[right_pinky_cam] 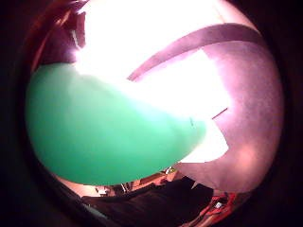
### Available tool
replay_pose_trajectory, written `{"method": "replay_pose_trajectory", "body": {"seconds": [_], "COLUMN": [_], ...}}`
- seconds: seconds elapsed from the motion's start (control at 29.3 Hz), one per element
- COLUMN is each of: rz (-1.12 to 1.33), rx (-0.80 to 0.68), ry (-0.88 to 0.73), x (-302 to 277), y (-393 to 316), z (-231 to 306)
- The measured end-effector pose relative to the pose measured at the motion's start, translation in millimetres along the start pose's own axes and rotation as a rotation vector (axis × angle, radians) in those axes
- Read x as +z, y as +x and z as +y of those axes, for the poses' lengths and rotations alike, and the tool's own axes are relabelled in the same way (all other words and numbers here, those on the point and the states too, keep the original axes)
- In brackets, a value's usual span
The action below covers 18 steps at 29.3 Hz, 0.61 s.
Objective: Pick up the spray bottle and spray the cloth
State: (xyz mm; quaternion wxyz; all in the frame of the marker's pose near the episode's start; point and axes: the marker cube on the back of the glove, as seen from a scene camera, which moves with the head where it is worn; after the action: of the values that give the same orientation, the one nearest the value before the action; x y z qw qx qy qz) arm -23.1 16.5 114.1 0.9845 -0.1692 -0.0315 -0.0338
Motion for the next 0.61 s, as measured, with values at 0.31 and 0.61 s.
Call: {"method": "replay_pose_trajectory", "body": {"seconds": [0.31, 0.61], "rz": [0.297, 0.642], "rx": [0.334, 0.956], "ry": [-0.199, -0.545], "x": [18, 8], "y": [52, 152], "z": [-16, 19]}}
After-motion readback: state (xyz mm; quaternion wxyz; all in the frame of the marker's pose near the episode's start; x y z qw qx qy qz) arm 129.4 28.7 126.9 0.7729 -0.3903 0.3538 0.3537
